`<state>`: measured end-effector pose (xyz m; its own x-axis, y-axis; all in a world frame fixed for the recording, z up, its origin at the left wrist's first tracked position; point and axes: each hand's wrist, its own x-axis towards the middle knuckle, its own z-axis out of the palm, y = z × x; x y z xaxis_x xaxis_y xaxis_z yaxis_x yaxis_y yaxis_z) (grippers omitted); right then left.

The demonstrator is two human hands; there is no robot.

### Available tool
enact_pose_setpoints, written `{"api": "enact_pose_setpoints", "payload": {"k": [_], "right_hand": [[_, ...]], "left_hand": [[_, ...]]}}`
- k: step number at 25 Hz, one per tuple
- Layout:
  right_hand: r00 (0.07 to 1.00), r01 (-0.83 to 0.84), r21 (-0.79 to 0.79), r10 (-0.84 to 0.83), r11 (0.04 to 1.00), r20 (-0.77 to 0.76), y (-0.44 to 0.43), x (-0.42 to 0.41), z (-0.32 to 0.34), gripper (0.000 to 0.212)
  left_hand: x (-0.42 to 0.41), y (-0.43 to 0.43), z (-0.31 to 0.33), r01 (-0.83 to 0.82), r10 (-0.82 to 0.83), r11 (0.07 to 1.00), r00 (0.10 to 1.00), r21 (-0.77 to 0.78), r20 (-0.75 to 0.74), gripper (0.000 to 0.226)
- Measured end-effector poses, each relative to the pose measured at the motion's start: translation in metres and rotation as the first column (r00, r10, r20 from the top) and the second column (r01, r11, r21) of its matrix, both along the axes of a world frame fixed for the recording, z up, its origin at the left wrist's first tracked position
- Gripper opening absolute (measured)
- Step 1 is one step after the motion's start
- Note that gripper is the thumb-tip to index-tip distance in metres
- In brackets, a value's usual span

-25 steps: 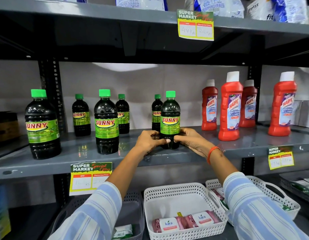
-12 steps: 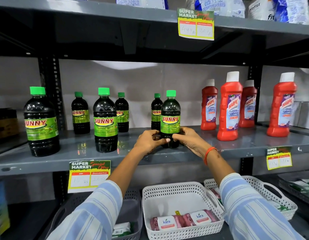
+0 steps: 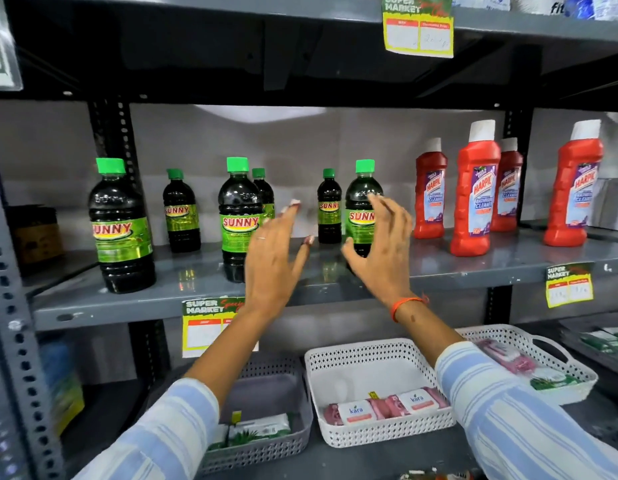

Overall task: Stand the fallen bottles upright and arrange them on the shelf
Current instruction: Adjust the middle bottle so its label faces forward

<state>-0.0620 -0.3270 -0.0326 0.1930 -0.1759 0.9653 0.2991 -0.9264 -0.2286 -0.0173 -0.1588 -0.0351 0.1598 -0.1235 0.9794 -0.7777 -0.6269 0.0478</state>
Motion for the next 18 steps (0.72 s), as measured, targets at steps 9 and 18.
{"api": "enact_pose_setpoints", "payload": {"k": [9, 18], "right_hand": [[0.564, -0.476, 0.385, 0.610, 0.791, -0.556, 0.112, 0.047, 0.016, 0.052], [0.365, -0.494, 0.629, 0.800, 0.600, -0.477, 0.100, 0.061, 0.015, 0.031]], "left_hand": [[0.033, 0.105, 0.003, 0.277, -0.397, 0.917, 0.709, -0.289, -0.582, 0.049], [0.038, 0.093, 0.017, 0.328, -0.426, 0.902, 0.581, -0.280, -0.694, 0.041]]}}
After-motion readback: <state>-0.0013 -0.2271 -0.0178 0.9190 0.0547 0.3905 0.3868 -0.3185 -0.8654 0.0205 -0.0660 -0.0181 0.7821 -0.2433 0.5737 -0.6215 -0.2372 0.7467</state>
